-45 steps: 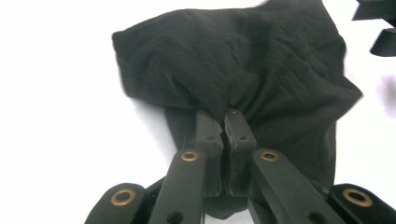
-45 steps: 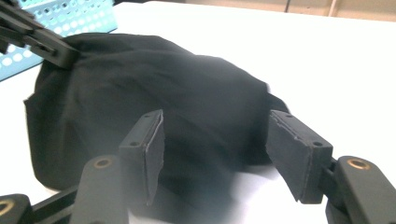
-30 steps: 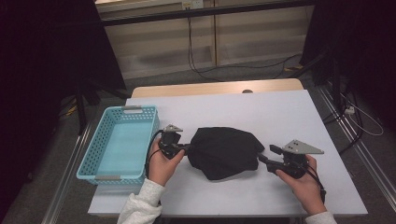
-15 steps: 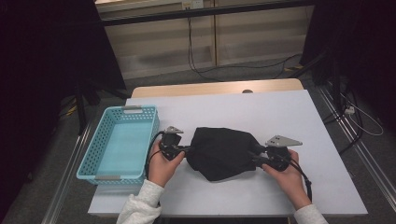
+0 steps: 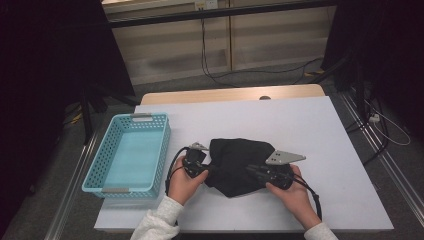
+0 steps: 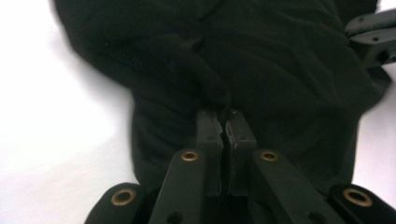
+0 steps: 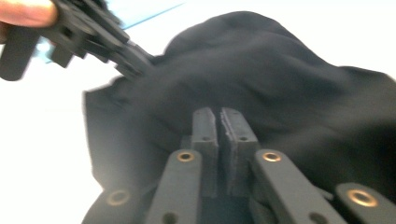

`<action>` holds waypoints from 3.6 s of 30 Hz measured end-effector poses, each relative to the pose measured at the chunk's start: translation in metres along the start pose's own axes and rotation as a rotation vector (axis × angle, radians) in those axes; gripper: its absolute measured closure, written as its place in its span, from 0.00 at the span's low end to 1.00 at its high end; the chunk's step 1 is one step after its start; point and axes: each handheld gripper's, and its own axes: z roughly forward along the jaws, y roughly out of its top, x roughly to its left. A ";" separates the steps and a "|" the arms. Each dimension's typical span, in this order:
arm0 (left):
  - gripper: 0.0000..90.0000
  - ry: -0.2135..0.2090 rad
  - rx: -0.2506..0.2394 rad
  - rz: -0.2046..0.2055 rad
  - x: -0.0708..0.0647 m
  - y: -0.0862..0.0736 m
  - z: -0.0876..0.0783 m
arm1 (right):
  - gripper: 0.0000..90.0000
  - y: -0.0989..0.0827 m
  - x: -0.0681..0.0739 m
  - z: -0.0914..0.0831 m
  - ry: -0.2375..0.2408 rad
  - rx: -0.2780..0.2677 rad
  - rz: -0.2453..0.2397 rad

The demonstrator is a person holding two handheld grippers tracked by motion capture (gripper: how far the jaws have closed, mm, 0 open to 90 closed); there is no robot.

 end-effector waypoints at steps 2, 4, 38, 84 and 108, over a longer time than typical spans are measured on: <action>0.96 -0.003 -0.001 0.014 -0.004 0.002 -0.001 | 0.98 0.001 0.006 0.001 0.031 -0.001 0.000; 0.94 0.002 -0.025 0.009 -0.004 0.004 -0.006 | 0.99 0.000 0.013 0.003 0.060 0.012 -0.010; 0.95 -0.122 -0.167 -0.013 0.005 0.036 0.000 | 0.98 -0.009 0.024 0.019 0.006 0.187 -0.082; 0.80 -0.185 -0.041 0.119 -0.045 -0.012 0.018 | 1.00 -0.008 -0.008 -0.006 -0.137 0.109 -0.064; 0.46 0.020 -0.223 -0.002 0.010 -0.001 -0.033 | 1.00 -0.031 -0.048 -0.059 -0.320 0.186 -0.048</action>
